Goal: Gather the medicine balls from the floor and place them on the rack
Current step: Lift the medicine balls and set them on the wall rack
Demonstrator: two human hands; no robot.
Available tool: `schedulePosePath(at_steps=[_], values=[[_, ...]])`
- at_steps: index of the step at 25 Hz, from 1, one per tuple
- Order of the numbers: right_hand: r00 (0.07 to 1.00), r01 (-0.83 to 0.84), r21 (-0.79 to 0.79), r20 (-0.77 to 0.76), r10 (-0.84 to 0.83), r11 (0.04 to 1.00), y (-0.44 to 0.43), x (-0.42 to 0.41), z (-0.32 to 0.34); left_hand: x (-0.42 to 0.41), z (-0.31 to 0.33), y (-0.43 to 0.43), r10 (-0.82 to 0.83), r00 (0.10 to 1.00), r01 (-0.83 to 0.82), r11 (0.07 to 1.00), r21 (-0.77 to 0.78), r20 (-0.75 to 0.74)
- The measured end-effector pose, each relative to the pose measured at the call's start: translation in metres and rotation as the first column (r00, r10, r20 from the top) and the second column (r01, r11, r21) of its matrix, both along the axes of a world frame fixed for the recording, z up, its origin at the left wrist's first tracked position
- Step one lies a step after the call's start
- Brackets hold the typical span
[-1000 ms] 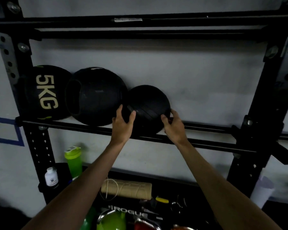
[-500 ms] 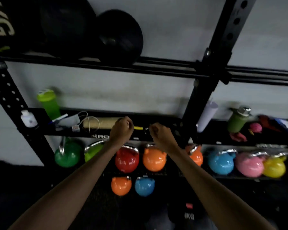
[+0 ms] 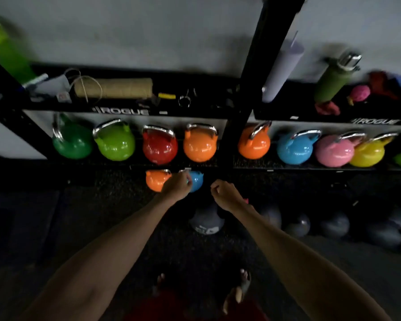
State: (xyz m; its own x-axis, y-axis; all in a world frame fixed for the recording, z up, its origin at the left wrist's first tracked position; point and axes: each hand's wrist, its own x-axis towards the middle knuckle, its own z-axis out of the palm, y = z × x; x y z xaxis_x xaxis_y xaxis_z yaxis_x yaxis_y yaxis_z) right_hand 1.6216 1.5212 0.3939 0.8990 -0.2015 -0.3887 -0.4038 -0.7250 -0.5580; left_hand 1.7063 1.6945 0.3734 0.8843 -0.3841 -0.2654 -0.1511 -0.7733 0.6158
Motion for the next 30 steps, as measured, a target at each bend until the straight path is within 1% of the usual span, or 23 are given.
schedulePosePath(at_steps=[3,5,7,10,11,13,15,16,19,21,23,25,27,28,30], values=[[0.993,0.008,0.02,-0.114,-0.006,1.0,-0.023,-0.025,-0.066,-0.027,-0.067,-0.011,-0.019,0.992,0.031,0.995,0.096,-0.121],[0.978,0.017,0.042,-0.21,-0.008,0.999,-0.04,-0.035,-0.126,-0.037,-0.126,-0.021,-0.014,0.98,0.04,0.992,0.123,-0.201],[0.961,0.015,0.061,-0.276,0.003,0.998,-0.054,-0.037,-0.19,-0.04,-0.192,-0.029,0.028,0.964,0.009,0.99,0.139,-0.263],[0.957,0.065,0.057,-0.287,-0.046,0.996,-0.069,-0.029,-0.276,-0.035,-0.285,-0.038,0.117,0.943,-0.074,0.986,0.149,-0.31],[0.95,0.117,0.065,-0.297,-0.092,0.991,-0.074,-0.025,-0.31,-0.031,-0.32,-0.04,0.151,0.937,-0.11,0.984,0.142,-0.315],[0.907,0.283,0.116,-0.354,-0.227,0.952,-0.083,-0.016,-0.376,-0.016,-0.391,-0.043,0.213,0.92,-0.181,0.975,0.127,-0.329],[0.83,0.482,0.159,-0.399,-0.391,0.862,-0.09,-0.005,-0.449,0.003,-0.46,-0.045,0.277,0.889,-0.248,0.961,0.125,-0.365],[0.788,0.551,0.149,-0.418,-0.453,0.821,-0.093,-0.001,-0.481,0.012,-0.493,-0.045,0.303,0.87,-0.274,0.953,0.13,-0.39],[0.696,0.679,0.155,-0.446,-0.562,0.718,-0.101,0.012,-0.554,0.03,-0.568,-0.046,0.403,0.782,-0.402,0.909,0.11,-0.476],[0.641,0.752,0.168,-0.412,-0.648,0.637,-0.103,0.023,-0.595,0.035,-0.611,-0.049,0.452,0.697,-0.505,0.861,0.066,-0.557],[0.598,0.796,0.177,-0.376,-0.708,0.579,-0.102,0.033,-0.621,0.036,-0.651,-0.055,0.447,0.603,-0.585,0.811,0.015,-0.661],[0.561,0.828,0.232,-0.356,-0.747,0.511,-0.1,0.039,-0.639,0.037,-0.68,-0.062,0.412,0.467,-0.688,0.725,-0.029,-0.782],[0.511,0.859,0.253,-0.36,-0.781,0.445,-0.102,0.04,-0.651,0.04,-0.702,-0.064,0.381,0.356,-0.791,0.609,-0.059,-0.853],[0.485,0.873,0.257,-0.367,-0.794,0.414,-0.102,0.039,-0.651,0.041,-0.708,-0.065,0.374,0.331,-0.825,0.561,-0.073,-0.867],[0.474,0.876,0.284,-0.355,-0.806,0.391,-0.101,0.036,-0.649,0.041,-0.716,-0.063,0.368,0.343,-0.841,0.531,-0.108,-0.864]])
